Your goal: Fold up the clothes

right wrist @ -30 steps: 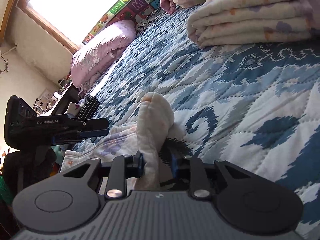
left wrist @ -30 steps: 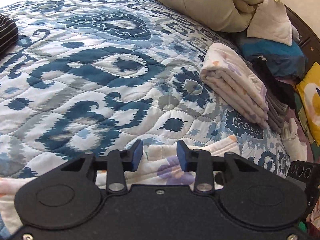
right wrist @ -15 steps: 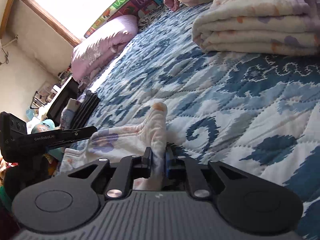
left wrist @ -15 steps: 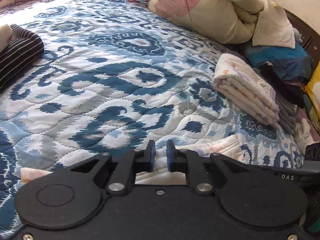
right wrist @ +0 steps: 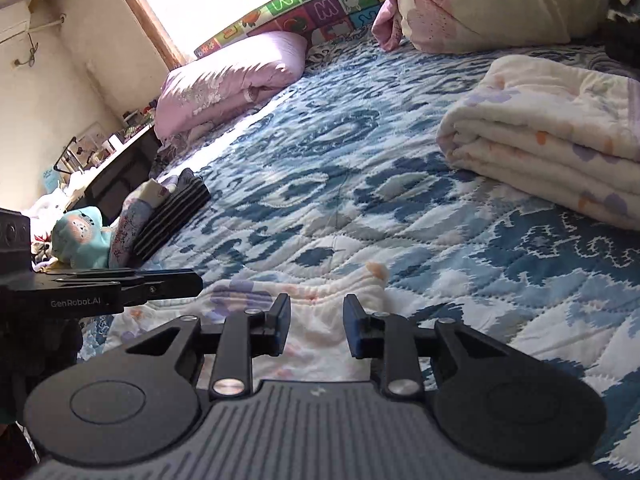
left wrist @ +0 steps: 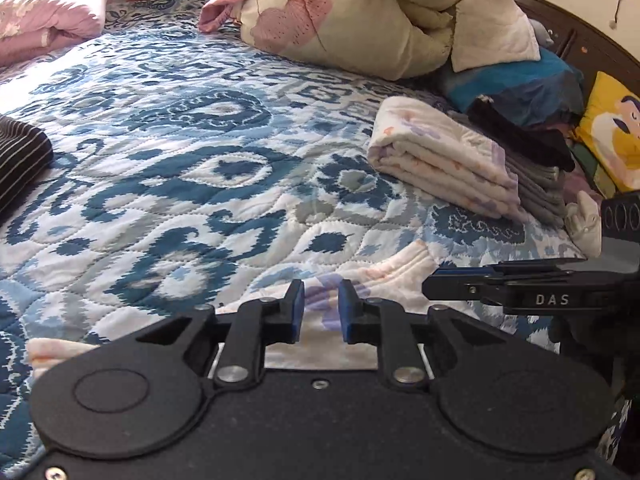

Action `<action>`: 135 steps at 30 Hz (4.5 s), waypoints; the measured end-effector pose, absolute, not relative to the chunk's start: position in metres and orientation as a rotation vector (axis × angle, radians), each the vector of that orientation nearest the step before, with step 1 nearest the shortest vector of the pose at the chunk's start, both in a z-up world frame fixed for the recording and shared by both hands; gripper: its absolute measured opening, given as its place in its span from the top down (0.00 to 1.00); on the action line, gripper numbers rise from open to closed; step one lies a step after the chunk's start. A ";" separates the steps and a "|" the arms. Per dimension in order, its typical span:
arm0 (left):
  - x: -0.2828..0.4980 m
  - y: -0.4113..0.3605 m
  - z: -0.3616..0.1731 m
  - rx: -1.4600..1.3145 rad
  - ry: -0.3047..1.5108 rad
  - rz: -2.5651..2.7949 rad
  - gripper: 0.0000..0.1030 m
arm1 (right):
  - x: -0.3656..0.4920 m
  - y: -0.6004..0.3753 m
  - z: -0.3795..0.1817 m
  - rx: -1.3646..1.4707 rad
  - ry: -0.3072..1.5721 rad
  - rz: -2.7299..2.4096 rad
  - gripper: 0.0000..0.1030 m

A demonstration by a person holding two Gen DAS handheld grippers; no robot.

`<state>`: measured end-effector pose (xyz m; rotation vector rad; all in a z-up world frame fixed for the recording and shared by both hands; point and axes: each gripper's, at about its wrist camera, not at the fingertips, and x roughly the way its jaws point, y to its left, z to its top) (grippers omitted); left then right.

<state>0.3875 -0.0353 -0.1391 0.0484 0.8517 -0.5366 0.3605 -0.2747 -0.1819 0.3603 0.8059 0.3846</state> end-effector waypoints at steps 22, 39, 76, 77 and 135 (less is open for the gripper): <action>0.133 -0.016 -0.133 -0.044 0.873 -0.428 0.44 | 0.245 -0.303 -0.184 0.415 0.986 0.411 1.00; 0.050 -0.034 -0.126 -0.065 0.667 -0.431 0.44 | 0.116 -0.424 -0.152 0.525 0.787 -0.054 0.41; 0.067 -0.159 -0.164 0.343 0.754 -0.568 0.62 | 0.113 -0.405 -0.160 0.611 0.661 0.072 0.76; 0.067 -0.156 -0.169 0.327 0.784 -0.576 0.62 | 0.118 -0.390 -0.163 0.612 0.691 0.159 0.76; 0.272 0.086 -0.163 -0.148 0.828 -0.127 0.85 | 0.097 -0.355 -0.234 0.860 0.688 0.375 0.72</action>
